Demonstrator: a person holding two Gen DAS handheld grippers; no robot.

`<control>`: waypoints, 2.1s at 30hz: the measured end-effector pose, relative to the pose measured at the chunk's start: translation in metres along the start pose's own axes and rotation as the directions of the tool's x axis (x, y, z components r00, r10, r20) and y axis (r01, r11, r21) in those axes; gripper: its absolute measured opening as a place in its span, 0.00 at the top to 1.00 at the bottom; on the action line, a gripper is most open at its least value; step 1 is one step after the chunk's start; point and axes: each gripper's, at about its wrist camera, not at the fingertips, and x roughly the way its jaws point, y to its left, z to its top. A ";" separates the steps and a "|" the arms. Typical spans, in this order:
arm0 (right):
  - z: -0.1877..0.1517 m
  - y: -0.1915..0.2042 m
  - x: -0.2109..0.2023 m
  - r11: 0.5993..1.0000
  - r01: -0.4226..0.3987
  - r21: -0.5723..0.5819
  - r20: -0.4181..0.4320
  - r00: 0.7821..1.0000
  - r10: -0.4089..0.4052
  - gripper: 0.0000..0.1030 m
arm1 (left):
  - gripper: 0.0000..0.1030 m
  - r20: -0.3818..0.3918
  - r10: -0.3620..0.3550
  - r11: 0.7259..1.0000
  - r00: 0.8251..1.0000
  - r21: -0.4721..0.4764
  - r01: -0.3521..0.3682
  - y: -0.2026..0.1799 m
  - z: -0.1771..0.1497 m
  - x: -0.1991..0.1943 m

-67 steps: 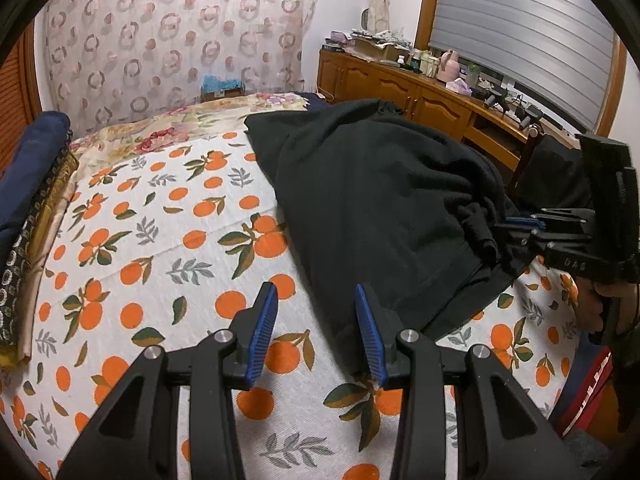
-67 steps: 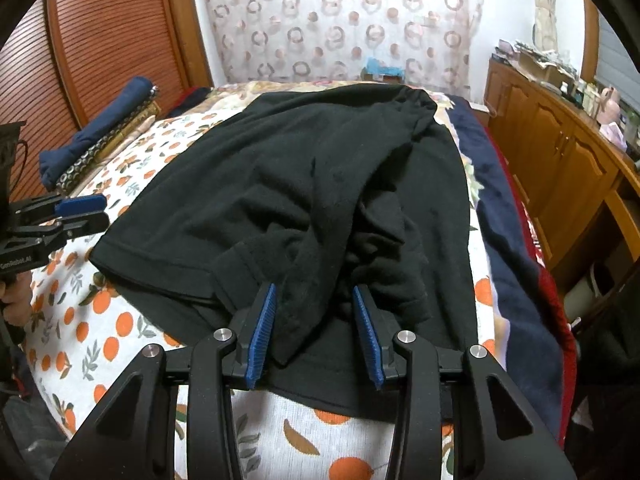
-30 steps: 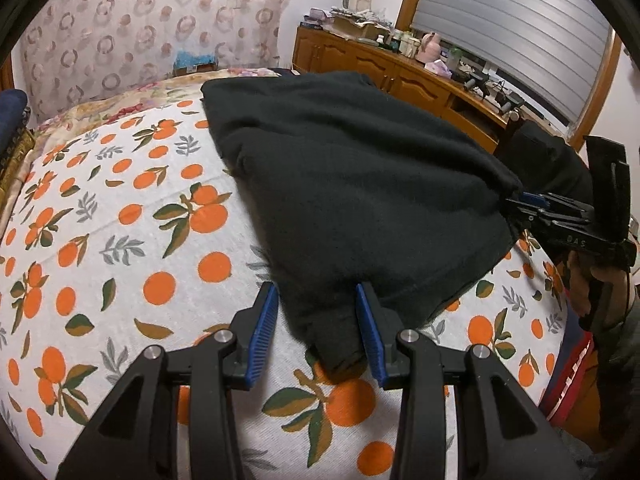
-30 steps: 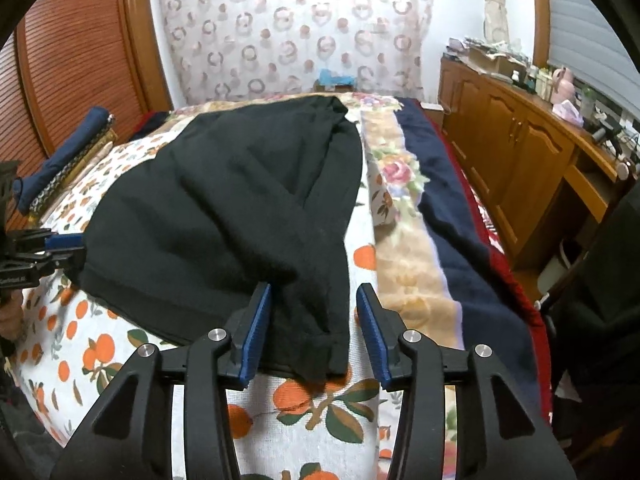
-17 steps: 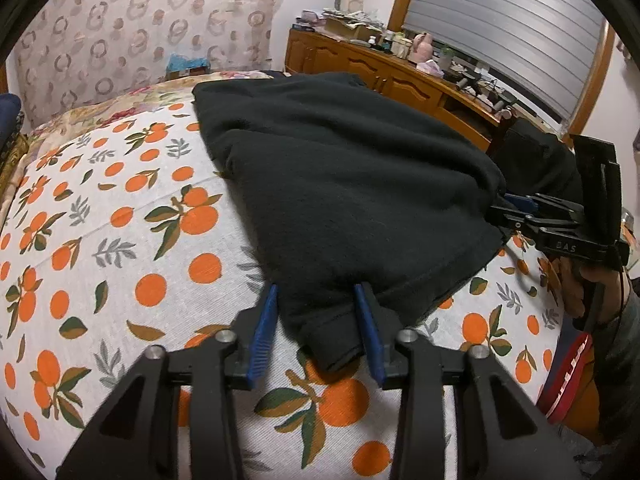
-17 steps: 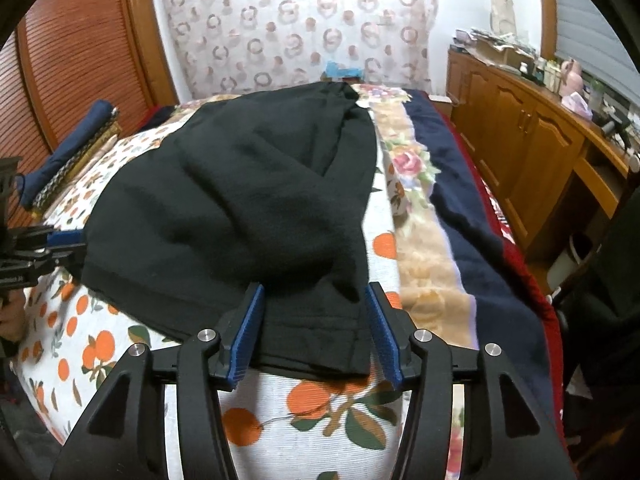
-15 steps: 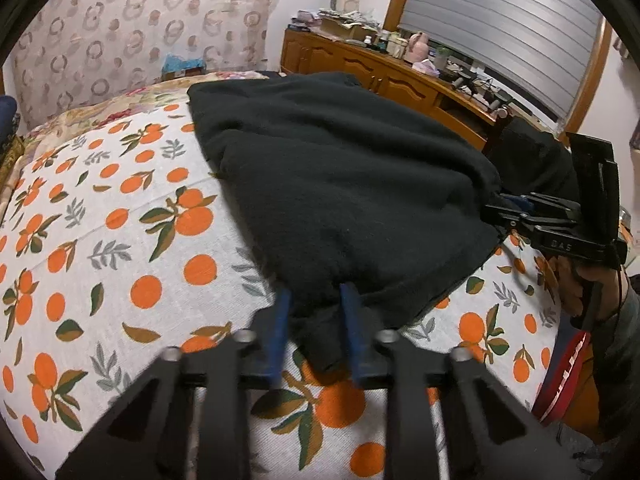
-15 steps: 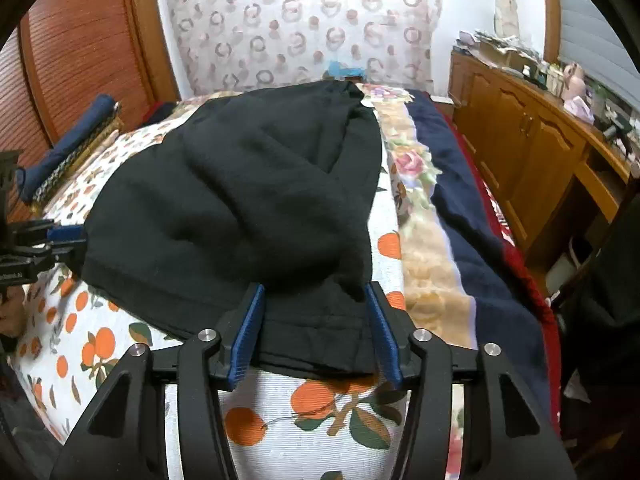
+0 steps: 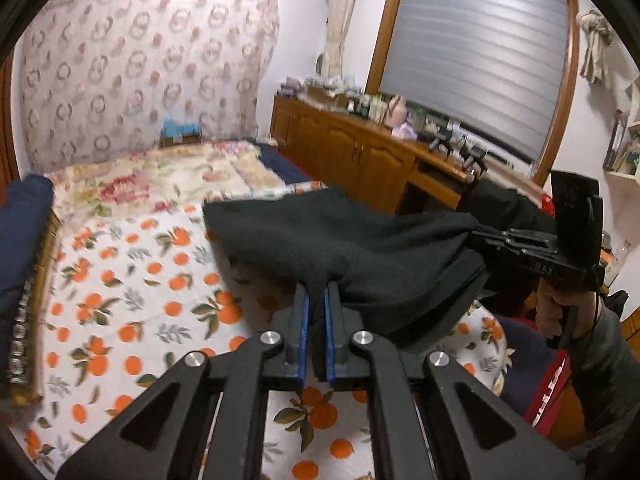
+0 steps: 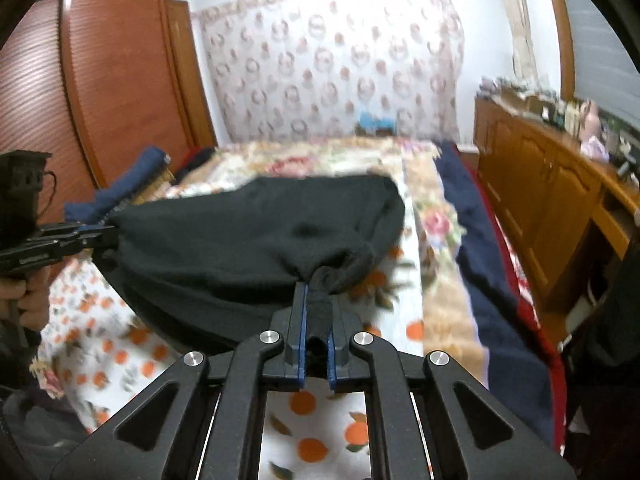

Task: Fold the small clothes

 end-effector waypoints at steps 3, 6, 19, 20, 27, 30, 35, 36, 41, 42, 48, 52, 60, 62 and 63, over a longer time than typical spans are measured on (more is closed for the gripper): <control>0.003 0.015 -0.016 0.999 -0.023 -0.022 0.018 1.000 0.023 0.96 | 0.97 0.021 -0.002 1.000 1.000 0.010 0.002 0.001 -0.005 -0.021; -0.003 0.027 -0.028 0.998 -0.044 -0.035 0.012 0.999 0.044 0.96 | 0.97 -0.018 0.004 1.000 1.000 0.000 -0.004 0.004 -0.022 -0.019; -0.044 0.020 -0.002 0.998 -0.042 0.036 -0.092 0.995 0.045 0.96 | 0.96 -0.110 0.038 0.999 0.993 -0.005 -0.038 0.001 -0.055 0.007; -0.044 0.020 -0.002 0.999 -0.041 0.035 -0.091 0.995 0.044 0.96 | 0.96 -0.110 0.039 0.999 0.993 -0.004 -0.040 0.001 -0.055 0.007; -0.037 0.018 -0.002 0.999 -0.044 0.031 -0.061 0.997 0.046 0.96 | 0.96 -0.082 0.041 0.999 0.996 -0.006 -0.041 0.003 -0.041 0.008; -0.021 0.016 0.001 0.999 -0.036 0.028 -0.028 0.999 0.037 0.96 | 0.96 -0.061 0.037 0.999 0.997 -0.013 -0.038 0.008 -0.022 0.013; 0.011 0.006 0.017 1.000 -0.023 0.020 0.018 1.000 0.023 0.96 | 0.96 -0.040 0.052 0.999 0.998 -0.015 -0.052 0.025 0.013 0.034; 0.018 0.003 0.022 1.000 -0.021 0.019 0.025 0.999 0.020 0.96 | 0.96 -0.039 0.055 0.998 0.998 -0.018 -0.056 0.029 0.019 0.039; 0.049 -0.015 0.054 1.000 -0.011 0.013 0.038 0.999 0.011 0.96 | 0.96 -0.059 0.063 0.997 0.996 -0.052 -0.066 0.055 0.043 0.073; 0.053 -0.018 0.060 1.000 -0.010 0.012 0.035 0.999 0.009 0.96 | 0.96 -0.065 0.063 0.996 0.996 -0.057 -0.067 0.059 0.047 0.080; 0.070 -0.043 0.107 1.000 0.016 0.011 -0.001 1.000 -0.016 0.96 | 0.96 -0.100 0.072 0.993 0.992 -0.088 -0.081 0.087 0.070 0.125; 0.075 -0.057 0.132 1.000 0.019 0.020 -0.024 1.000 -0.019 0.96 | 0.95 -0.106 0.070 0.991 0.992 -0.110 -0.082 0.099 0.079 0.143; 0.082 -0.069 0.168 0.998 0.046 0.030 -0.073 0.996 -0.044 0.95 | 0.72 -0.061 0.100 0.988 0.993 -0.114 -0.106 0.116 0.085 0.139; 0.084 -0.071 0.172 0.998 0.059 0.038 -0.071 0.996 -0.057 0.95 | 0.63 -0.055 0.093 0.990 0.994 -0.105 -0.099 0.117 0.084 0.135; 0.085 -0.072 0.172 0.997 0.061 0.045 -0.071 0.996 -0.057 0.94 | 0.63 -0.058 0.089 0.991 0.994 -0.098 -0.095 0.116 0.083 0.134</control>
